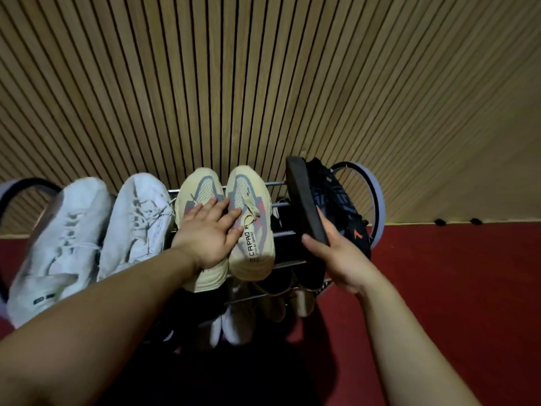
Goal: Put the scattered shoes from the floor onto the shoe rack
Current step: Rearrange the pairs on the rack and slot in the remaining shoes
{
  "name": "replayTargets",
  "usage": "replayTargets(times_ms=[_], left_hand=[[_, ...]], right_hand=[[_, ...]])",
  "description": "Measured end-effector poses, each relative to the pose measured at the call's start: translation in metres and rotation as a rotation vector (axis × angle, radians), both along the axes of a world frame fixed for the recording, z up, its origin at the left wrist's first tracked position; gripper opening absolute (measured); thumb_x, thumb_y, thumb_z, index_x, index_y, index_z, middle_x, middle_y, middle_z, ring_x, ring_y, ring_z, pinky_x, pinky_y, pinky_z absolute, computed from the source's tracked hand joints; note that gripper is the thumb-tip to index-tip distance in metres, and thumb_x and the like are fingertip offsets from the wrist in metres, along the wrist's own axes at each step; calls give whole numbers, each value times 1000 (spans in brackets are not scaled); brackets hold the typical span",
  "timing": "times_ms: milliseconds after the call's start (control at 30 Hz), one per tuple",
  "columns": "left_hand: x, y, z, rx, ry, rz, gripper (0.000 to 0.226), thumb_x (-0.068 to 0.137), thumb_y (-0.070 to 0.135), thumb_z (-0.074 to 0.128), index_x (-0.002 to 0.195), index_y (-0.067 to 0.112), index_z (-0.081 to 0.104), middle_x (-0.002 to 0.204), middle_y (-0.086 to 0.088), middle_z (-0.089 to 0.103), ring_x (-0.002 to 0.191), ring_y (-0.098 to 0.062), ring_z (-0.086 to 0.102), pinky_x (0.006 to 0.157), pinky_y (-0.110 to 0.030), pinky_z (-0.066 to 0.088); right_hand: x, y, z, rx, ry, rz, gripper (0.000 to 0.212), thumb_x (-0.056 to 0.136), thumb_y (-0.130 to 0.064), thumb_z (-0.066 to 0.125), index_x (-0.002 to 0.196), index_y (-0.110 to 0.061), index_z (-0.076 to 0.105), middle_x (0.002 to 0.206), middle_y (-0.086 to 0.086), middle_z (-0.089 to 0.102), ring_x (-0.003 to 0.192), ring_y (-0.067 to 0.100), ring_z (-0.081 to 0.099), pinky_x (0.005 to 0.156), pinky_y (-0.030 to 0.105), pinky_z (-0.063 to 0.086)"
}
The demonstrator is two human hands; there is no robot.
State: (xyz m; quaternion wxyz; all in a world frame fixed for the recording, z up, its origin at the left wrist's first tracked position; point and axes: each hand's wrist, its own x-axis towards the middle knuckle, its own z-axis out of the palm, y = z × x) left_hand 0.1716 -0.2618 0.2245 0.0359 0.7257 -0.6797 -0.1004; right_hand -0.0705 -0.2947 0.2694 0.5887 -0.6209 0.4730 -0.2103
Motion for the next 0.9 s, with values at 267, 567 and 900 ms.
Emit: replayTargets(times_ms=[267, 567, 900], left_hand=[[17, 31, 18, 34, -49, 15, 64, 96, 56, 22, 151, 27, 9, 160, -3, -1, 146, -23, -11, 115, -46, -12], [65, 42, 43, -97, 220, 233, 70, 96, 54, 28, 151, 22, -1, 158, -11, 2, 146, -27, -2, 118, -43, 2], [53, 40, 59, -128, 237, 141, 63, 97, 52, 22, 151, 25, 4, 158, -6, 10, 146, -26, 0, 118, -42, 4]], right_hand=[[57, 15, -10, -28, 472, -119, 106, 76, -58, 65, 151, -23, -1, 154, 6, 22, 140, 29, 28, 115, 40, 25], [46, 26, 36, -364, 417, -69, 87, 84, -43, 66, 151, -22, 14, 152, 6, 27, 137, 24, 32, 108, 32, 29], [67, 5, 33, -339, 957, 579, 114, 75, -47, 73, 148, -34, -14, 159, 2, 0, 145, 28, 4, 118, 41, 11]])
